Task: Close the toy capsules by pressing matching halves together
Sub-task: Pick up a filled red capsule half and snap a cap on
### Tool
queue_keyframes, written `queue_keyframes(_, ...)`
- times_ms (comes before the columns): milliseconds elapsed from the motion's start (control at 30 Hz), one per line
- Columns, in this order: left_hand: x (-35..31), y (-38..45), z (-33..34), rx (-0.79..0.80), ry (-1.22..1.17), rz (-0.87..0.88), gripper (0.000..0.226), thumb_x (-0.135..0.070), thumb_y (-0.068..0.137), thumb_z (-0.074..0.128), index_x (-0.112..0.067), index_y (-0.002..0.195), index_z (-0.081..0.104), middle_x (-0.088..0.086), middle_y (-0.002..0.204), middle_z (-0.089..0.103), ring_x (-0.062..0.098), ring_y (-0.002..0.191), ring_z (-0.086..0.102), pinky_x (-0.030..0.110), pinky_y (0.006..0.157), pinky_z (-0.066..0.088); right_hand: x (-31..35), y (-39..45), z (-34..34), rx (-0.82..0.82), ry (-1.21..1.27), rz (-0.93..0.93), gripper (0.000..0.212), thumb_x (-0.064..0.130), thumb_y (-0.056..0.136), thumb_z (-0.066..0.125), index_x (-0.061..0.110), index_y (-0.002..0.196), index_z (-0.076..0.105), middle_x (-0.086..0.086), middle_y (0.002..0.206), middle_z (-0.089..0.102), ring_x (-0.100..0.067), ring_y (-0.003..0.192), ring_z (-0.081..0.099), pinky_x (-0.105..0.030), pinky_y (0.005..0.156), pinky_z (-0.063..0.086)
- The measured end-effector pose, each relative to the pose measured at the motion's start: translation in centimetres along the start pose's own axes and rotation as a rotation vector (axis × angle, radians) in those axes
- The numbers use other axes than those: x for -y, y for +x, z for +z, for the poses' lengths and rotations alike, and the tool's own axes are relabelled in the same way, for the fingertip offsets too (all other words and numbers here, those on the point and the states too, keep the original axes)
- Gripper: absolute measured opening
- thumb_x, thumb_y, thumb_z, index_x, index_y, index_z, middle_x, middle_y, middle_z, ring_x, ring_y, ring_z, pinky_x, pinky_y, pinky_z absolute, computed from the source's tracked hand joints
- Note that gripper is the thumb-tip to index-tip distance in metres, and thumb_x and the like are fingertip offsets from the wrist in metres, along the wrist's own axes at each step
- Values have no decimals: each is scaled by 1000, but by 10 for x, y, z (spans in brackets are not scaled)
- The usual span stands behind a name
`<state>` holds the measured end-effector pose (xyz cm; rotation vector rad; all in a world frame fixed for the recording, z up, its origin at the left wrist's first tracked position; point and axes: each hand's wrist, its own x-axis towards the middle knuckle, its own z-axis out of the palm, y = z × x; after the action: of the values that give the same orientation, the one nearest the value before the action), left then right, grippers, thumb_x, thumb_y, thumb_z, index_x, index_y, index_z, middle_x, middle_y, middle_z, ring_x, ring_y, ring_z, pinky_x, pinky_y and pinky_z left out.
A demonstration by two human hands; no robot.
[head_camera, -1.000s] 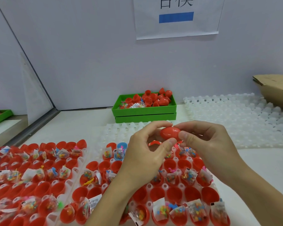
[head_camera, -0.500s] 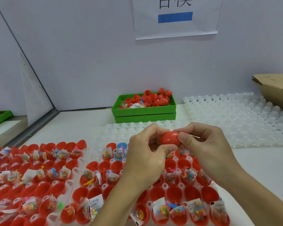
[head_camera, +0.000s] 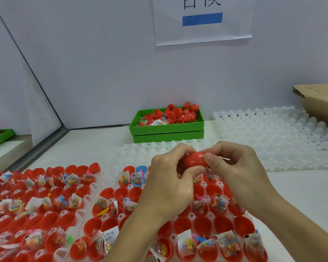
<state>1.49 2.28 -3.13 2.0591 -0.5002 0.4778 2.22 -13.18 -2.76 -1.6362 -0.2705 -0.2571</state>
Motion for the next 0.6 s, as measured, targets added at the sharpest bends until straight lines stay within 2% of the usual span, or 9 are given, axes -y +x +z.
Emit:
queue_keyframes(100, 0, -1, -1, 39, -47, -20, 28, -38, 82, 67, -33, 109, 61, -16, 95, 67, 4, 90, 67, 20, 78, 57, 0, 2, -3, 27, 17, 22, 11, 14, 88, 68, 19, 81, 75, 0, 76, 74, -10, 67, 70, -15, 64, 54)
queue_keyframes(233, 1, -1, -5, 61, -42, 10, 35, -36, 82, 71, -38, 115, 58, -18, 97, 67, 7, 86, 69, 15, 71, 54, -3, 3, -5, 78, 69, 53, 8, 29, 83, 69, 25, 86, 75, -6, 78, 74, -20, 71, 70, -26, 70, 58)
queue_keyframes(367, 0, 3, -5, 33, -21, 36, 32, -29, 85, 71, -38, 114, 62, -24, 104, 65, 0, 96, 64, 10, 73, 50, -4, 5, -6, 103, 172, 81, 31, 44, 71, 68, 22, 92, 76, -12, 81, 73, -24, 74, 69, -37, 76, 58)
queue_keyframes(500, 2, 2, -5, 14, -58, -2, 27, -37, 85, 70, -33, 111, 65, -20, 99, 67, 4, 93, 66, 17, 74, 54, -3, 5, -7, 145, 218, 99, 32, 43, 72, 68, 22, 94, 76, -12, 88, 74, -26, 81, 72, -32, 72, 57)
queue_keyframes(600, 1, 2, -4, 9, -67, -34, 37, -50, 80, 65, -29, 111, 67, -15, 97, 68, 7, 90, 68, 22, 74, 57, -2, 4, -8, 145, 164, 75, 27, 40, 72, 69, 25, 94, 76, -6, 91, 76, -21, 84, 74, -26, 68, 57)
